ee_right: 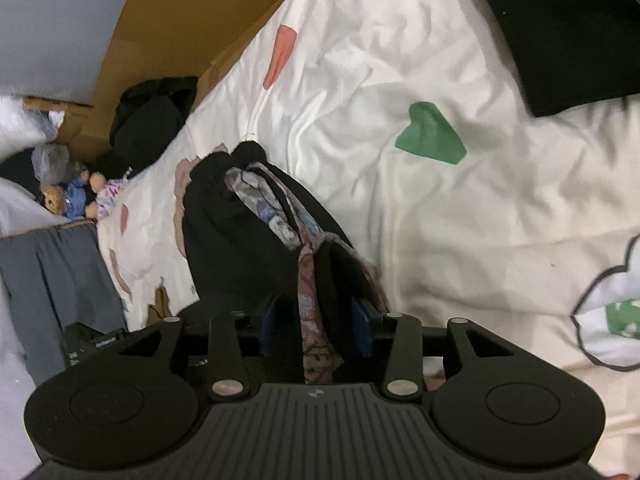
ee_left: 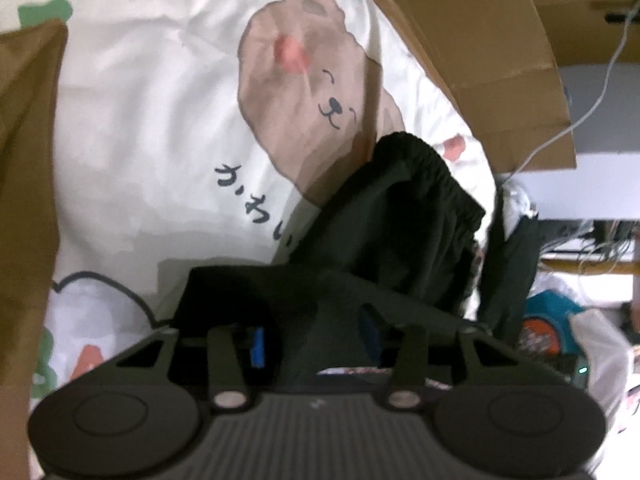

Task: Fold clothes

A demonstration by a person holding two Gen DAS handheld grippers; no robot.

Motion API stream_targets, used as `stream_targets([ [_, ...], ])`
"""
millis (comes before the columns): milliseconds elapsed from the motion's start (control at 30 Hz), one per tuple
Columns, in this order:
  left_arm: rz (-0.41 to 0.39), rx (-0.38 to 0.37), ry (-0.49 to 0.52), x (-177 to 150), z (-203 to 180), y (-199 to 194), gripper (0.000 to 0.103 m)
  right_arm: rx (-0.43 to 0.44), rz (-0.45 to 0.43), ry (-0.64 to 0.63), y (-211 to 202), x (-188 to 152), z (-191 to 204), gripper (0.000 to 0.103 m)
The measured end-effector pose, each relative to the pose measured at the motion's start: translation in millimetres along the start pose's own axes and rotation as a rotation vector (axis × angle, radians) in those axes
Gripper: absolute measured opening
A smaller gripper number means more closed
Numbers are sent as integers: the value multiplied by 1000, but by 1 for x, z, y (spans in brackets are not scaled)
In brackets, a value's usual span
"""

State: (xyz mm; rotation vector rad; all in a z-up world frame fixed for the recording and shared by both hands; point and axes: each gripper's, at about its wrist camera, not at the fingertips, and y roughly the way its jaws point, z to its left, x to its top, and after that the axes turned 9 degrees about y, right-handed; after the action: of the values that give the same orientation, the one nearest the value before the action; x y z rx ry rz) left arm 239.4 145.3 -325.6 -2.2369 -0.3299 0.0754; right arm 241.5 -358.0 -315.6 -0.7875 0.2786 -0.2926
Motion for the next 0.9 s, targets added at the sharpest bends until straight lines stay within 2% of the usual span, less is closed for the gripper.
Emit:
stream_targets([
  [133, 15, -1, 19, -3, -4, 4, 47, 7, 13, -20, -3, -7, 1, 45],
  [167, 19, -1, 26, -4, -5, 5, 44, 9, 20, -29, -3, -9, 2, 45],
  [200, 22, -7, 32, -4, -6, 6, 39, 13, 28, -41, -2, -11, 4, 44],
  [233, 22, -9, 32, -4, -6, 5, 26, 22, 32, -50, -1, -12, 6, 44],
  [267, 19, -17, 30, -4, -6, 4, 14, 32, 35, -58, 0, -13, 8, 40],
  [300, 6, -41, 19, -2, -4, 2, 10, 45, 36, -66, 1, -13, 10, 27],
  [367, -24, -78, -9, 0, -1, -3, 10, 73, 31, -75, 1, -11, 14, 17],
  [467, -71, -105, -59, 6, 6, -10, 7, 86, -6, -72, -1, -4, 19, 14],
  [600, -111, -145, -94, 17, 10, -14, 6, 88, -53, -52, -3, 13, 22, 13],
  [833, -156, -192, -176, 34, 27, -8, 6, 104, -77, 31, 6, 34, 17, 12],
  [900, -170, -237, -225, 37, 33, -5, 8, 126, -77, 71, 9, 40, 13, 15],
])
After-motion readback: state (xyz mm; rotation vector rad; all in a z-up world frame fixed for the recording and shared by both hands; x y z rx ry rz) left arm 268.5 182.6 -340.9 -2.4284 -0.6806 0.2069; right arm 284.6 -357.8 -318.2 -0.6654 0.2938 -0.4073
